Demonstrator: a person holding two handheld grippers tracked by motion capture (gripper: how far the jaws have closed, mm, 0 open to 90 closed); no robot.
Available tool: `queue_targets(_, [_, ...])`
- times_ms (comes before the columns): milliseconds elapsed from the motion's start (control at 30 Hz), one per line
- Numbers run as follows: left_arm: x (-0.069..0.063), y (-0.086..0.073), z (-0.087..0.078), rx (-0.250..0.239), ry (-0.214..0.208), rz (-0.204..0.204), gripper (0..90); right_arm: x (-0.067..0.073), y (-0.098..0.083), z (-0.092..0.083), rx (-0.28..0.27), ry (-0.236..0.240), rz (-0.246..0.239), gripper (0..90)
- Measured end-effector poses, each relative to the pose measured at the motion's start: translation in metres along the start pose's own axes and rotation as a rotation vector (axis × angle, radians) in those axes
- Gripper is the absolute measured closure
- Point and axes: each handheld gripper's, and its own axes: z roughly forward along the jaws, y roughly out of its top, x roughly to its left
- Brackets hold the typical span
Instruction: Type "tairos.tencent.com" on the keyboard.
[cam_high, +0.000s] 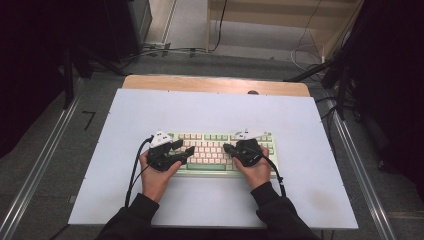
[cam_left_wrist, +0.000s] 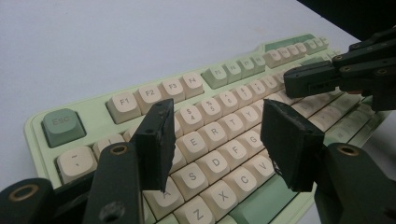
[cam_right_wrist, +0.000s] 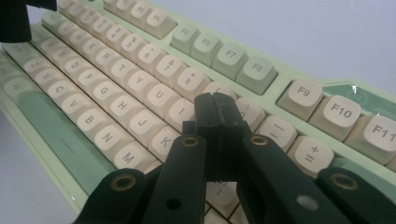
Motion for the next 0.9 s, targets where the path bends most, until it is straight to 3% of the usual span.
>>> queue_targets(267, [0.0, 0.0, 0.0, 0.001, 0.002, 0.001, 45.6, -0.001, 0.002, -0.009, -0.032, 0.006, 0.008, 87.6])
queue_targets(900, [0.001, 0.0, 0.0, 0.001, 0.002, 0.0, 45.6, 0.006, 0.003, -0.017, -0.048, 0.025, -0.005, 87.6])
